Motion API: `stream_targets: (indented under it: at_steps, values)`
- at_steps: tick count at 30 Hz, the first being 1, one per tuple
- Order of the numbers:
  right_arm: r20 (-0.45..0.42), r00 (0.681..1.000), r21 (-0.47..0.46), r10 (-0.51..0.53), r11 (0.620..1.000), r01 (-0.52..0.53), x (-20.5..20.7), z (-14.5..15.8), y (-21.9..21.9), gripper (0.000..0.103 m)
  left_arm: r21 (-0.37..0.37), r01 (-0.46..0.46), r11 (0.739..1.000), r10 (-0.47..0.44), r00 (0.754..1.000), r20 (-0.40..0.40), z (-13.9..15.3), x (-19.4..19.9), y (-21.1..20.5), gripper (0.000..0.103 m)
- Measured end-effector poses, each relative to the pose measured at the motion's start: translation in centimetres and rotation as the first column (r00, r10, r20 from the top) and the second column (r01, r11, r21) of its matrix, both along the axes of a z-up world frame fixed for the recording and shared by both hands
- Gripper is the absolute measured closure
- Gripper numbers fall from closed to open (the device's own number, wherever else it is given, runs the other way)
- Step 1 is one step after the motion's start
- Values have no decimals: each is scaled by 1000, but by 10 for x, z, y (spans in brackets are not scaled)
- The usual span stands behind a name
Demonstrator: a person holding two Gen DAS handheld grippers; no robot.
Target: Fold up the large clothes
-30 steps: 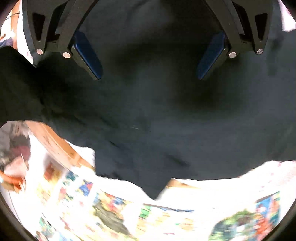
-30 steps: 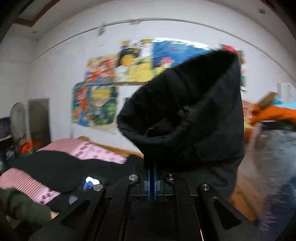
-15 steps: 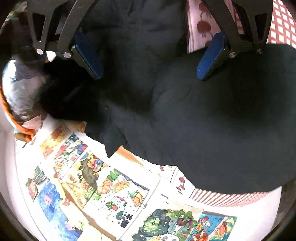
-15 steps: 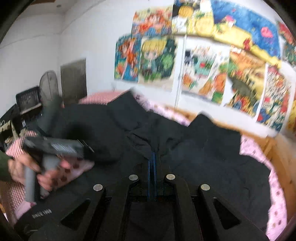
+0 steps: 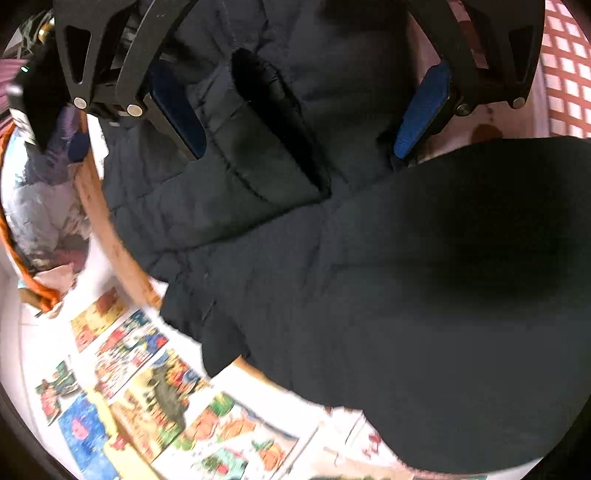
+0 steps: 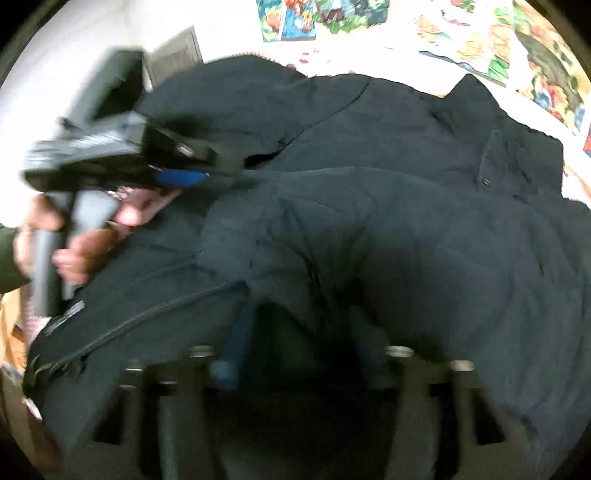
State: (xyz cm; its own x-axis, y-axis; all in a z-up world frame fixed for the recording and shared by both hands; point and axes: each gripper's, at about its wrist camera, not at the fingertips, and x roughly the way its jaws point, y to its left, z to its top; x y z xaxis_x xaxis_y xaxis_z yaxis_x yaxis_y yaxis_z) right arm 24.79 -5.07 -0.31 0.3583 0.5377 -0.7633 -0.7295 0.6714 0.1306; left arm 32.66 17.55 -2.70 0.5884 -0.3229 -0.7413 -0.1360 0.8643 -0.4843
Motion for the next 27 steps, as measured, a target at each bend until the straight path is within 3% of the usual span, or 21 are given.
stream_targets:
  at_steps: [7,11,15,18,23,27]
  values:
    - [-10,994,13,-105,994,105,-6,5,-68,43,43,5,999,-3,999,-52,-9,14,-12,3]
    - [-57,973,33,-226,973,228,2,-4,-110,43,89,-16,996,21,998,-62,-10,15,-15,18]
    - [-20,937,63,-348,935,348,19,-3,-145,43,176,-39,984,51,997,-64,-6,11,-24,47]
    - [11,892,92,-451,889,449,44,3,-177,43,225,-56,973,73,995,-68,-2,7,-27,65]
    - [26,829,117,-558,826,552,85,12,-200,43,262,-68,963,88,994,-64,0,4,-28,73]
    - [150,810,58,-566,823,565,122,16,-182,43,318,-59,946,89,993,-82,-6,7,-33,73]
